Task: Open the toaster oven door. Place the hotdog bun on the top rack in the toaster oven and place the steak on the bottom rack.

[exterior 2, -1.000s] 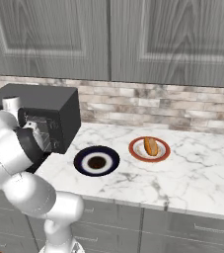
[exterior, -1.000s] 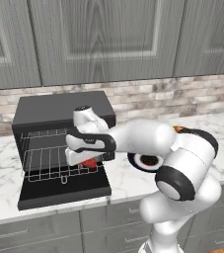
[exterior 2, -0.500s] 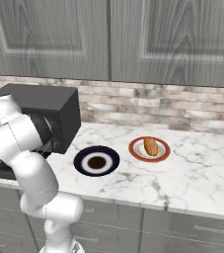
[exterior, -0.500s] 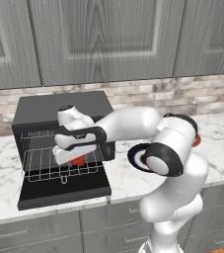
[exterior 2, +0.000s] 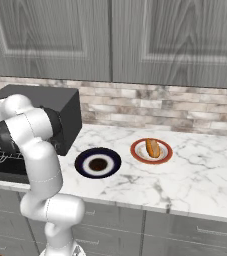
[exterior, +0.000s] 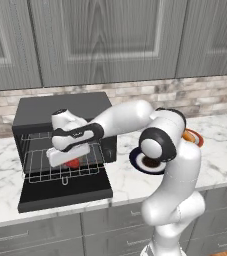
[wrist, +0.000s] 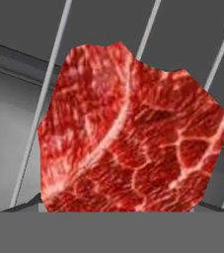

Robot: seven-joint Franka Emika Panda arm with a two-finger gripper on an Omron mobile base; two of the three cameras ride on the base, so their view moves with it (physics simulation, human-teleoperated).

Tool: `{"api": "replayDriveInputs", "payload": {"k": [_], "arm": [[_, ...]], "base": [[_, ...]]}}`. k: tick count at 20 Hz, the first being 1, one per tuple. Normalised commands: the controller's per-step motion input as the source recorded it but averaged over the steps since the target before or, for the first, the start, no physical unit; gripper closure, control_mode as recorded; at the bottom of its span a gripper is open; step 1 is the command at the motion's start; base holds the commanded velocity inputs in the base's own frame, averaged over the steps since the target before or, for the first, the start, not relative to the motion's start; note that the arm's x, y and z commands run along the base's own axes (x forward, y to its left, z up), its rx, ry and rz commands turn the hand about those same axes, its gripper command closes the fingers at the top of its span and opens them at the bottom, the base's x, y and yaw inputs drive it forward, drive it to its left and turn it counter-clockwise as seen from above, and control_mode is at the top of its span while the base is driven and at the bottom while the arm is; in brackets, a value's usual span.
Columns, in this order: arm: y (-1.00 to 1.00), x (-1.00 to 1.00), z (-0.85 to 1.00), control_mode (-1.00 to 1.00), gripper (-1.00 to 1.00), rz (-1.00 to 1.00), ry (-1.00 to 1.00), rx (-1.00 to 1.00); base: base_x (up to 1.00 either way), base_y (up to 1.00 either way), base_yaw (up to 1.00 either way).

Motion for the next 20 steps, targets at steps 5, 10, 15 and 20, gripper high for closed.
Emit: {"api": "replayDriveInputs", "payload": {"k": [5,10,15,20], "arm": [[0.30,0.29,-0.25,-1.00,1.00,0.00,0.06,-0.01],[0.22,0.05,-0.32,-1.00,1.00,0.03,0.09,-0.01],[0.00,0.01,-0.15,-1.00,-1.00,0.01,0.00,-0.06],[-0.01,0.00,-0.01,-1.00,-1.00,0.00,0.01,-0.03]], "base": [[0.00,0.00,0.00],[0.00,0.00,0.00],[0.00,0.00,0.00],[0.00,0.00,0.00]]}}
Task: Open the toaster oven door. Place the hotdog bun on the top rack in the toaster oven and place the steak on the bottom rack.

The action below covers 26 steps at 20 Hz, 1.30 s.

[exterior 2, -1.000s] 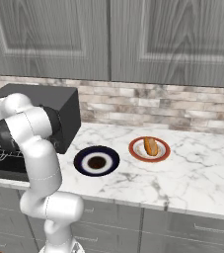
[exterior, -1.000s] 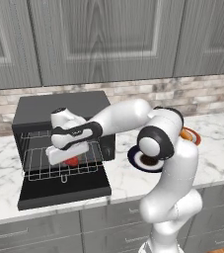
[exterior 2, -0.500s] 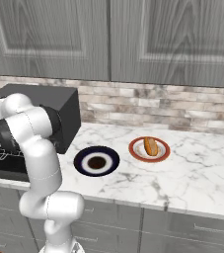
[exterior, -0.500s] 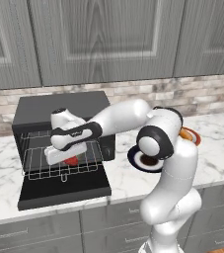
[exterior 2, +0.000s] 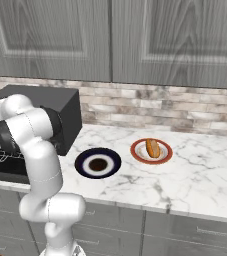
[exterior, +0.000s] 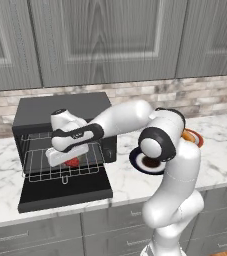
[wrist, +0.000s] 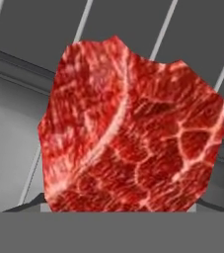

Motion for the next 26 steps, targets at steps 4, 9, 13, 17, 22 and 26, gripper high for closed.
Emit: {"api": "replayDriveInputs", "payload": {"k": [4,9,13,17,22,26], "arm": [[-0.04,0.00,0.02,-1.00,-1.00,0.00,0.04,0.00],[-0.12,-0.06,0.08,-1.00,-1.00,-0.01,0.00,0.00],[-0.26,-0.21,0.14,-1.00,-1.00,-0.06,0.00,0.00],[-0.20,-0.26,0.20,-1.00,-1.00,-0.13,0.00,0.00],[-0.12,-0.33,0.09,-1.00,-1.00,-0.27,0.02,0.00],[-0.03,-0.42,0.00,-1.00,-1.00,-0.36,0.06,0.01]], "base": [[0.00,0.00,0.00],[0.00,0.00,0.00],[0.00,0.00,0.00],[0.00,0.00,0.00],[0.00,0.00,0.00],[0.00,0.00,0.00]]}}
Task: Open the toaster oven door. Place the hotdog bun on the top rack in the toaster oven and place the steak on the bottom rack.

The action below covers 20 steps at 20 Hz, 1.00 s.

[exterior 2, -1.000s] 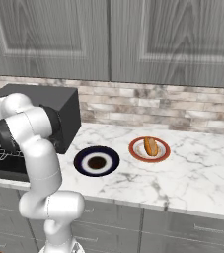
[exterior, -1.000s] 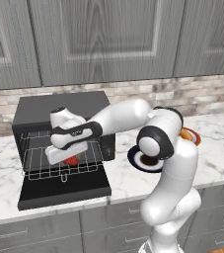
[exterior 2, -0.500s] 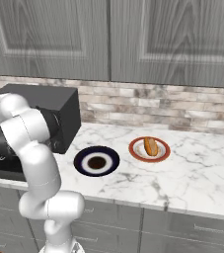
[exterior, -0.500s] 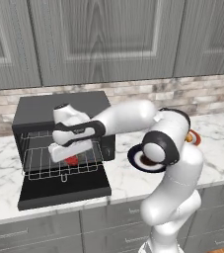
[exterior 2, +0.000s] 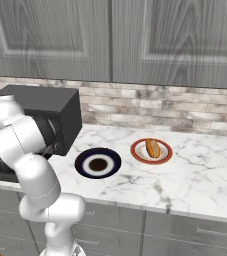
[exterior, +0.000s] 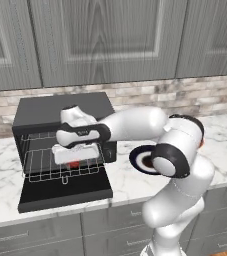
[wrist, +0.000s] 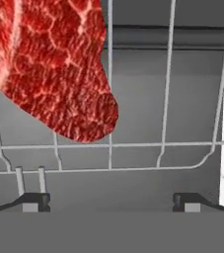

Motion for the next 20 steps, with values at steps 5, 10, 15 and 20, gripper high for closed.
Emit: {"api": "replayDriveInputs", "payload": {"k": [5,10,15,20], "arm": [[0.00,-0.44,-0.04,-1.00,-1.00,-0.32,0.00,0.00],[0.10,-0.29,-0.23,-1.00,-1.00,-0.05,-0.11,-0.05],[0.00,0.02,-0.23,-1.00,-1.00,0.02,-0.09,-0.04],[0.06,0.06,-0.21,-1.00,-1.00,0.08,-0.14,-0.02]], "base": [[0.00,0.00,0.00],[0.00,0.00,0.00],[0.00,0.00,0.00],[0.00,0.00,0.00]]}}
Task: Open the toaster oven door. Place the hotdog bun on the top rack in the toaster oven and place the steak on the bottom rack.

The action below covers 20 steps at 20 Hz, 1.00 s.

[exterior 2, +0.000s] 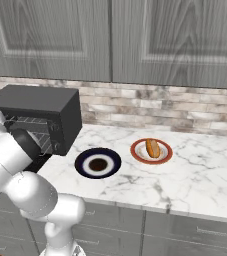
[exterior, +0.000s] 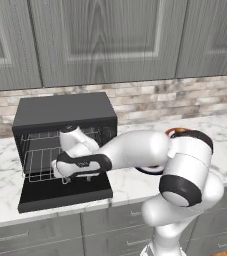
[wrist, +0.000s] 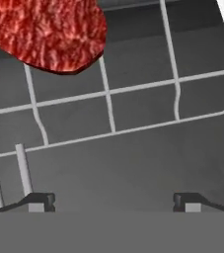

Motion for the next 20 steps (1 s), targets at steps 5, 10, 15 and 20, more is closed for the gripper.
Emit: {"api": "replayDriveInputs", "payload": {"k": [5,10,15,20], "arm": [[0.14,0.06,-0.23,-1.00,-1.00,0.04,-0.17,0.00],[0.05,0.14,-0.17,-1.00,-1.00,0.01,-0.15,0.00],[0.00,0.19,-0.20,-1.00,-1.00,0.00,-0.05,0.00],[0.00,0.28,-0.08,-1.00,-1.00,0.00,-0.04,0.00]], "base": [[0.00,0.00,0.00],[0.00,0.00,0.00],[0.00,0.00,0.00],[0.00,0.00,0.00]]}}
